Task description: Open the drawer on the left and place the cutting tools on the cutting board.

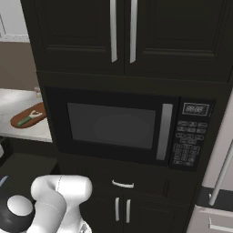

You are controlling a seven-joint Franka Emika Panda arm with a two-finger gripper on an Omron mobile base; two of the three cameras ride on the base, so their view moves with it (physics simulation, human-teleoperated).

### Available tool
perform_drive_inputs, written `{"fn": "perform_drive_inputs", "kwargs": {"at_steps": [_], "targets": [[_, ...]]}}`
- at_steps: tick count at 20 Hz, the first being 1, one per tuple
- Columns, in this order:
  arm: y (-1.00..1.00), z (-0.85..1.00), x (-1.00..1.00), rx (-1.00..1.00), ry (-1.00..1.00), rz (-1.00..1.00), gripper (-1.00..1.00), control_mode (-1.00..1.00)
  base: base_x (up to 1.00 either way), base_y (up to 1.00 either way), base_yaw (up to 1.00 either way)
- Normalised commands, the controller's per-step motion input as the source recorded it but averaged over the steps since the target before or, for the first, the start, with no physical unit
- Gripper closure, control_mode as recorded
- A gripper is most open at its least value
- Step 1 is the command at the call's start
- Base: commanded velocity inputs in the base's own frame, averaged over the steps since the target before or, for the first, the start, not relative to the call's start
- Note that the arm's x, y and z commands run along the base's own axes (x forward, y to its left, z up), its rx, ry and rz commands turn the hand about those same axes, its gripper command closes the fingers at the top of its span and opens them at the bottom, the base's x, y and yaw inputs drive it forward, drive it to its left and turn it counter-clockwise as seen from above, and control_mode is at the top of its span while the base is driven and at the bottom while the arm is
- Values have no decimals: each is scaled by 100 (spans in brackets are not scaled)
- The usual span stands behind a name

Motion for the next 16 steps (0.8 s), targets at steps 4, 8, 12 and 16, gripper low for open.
{"fn": "perform_drive_inputs", "kwargs": {"at_steps": [4,8,12,16], "targets": [[4,0,0,-5,0,2,-100,-100,0,0,0],[6,-9,0,-6,0,2,-100,-100,0,0,0],[4,-17,0,-5,3,0,-100,-100,0,0,0],[3,-19,1,0,11,0,-100,-100,0,0,0]]}}
